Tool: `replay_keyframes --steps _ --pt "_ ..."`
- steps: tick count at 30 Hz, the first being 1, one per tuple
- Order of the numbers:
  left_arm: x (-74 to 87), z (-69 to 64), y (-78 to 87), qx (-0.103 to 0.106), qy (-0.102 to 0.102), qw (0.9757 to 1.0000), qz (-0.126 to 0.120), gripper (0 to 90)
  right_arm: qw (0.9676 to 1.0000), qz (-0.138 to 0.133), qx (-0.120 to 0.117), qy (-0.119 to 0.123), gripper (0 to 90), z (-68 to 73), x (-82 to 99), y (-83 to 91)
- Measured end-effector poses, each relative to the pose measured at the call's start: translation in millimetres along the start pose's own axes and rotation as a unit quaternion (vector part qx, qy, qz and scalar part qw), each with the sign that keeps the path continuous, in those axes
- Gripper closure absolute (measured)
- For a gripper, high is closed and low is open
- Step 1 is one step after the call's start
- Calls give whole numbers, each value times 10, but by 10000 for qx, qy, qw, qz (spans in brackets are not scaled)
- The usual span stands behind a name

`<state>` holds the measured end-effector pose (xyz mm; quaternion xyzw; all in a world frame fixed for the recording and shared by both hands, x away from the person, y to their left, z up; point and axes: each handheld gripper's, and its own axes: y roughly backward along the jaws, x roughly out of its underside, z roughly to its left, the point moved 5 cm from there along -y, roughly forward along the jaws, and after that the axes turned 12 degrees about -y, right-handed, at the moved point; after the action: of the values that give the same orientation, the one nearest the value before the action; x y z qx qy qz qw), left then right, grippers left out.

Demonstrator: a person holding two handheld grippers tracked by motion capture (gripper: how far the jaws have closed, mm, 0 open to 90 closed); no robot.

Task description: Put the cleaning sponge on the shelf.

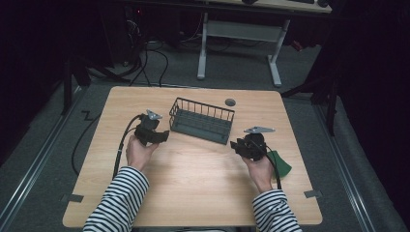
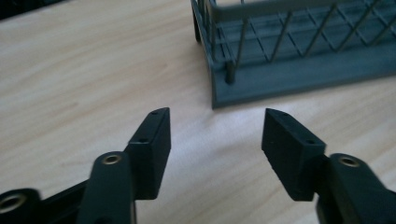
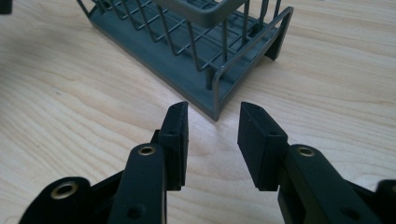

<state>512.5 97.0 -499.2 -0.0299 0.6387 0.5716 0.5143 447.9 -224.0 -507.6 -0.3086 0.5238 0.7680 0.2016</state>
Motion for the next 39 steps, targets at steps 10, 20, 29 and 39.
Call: replay_keyframes --steps 10,20,29,39 --pt "-143 122 -133 -40 69 10000 4 480 9999 156 66 -23 666 7 -101 -161" --pt "-164 142 -372 73 54 9998 190 528 9997 210 111 -93 679 -29 -122 -251" --pt "-128 113 -536 245 143 9995 144 611 9996 248 131 -48 706 -22 -105 -354" --pt "-109 92 -639 351 180 9991 131 727 9997 129 200 32 774 -16 -100 -412"
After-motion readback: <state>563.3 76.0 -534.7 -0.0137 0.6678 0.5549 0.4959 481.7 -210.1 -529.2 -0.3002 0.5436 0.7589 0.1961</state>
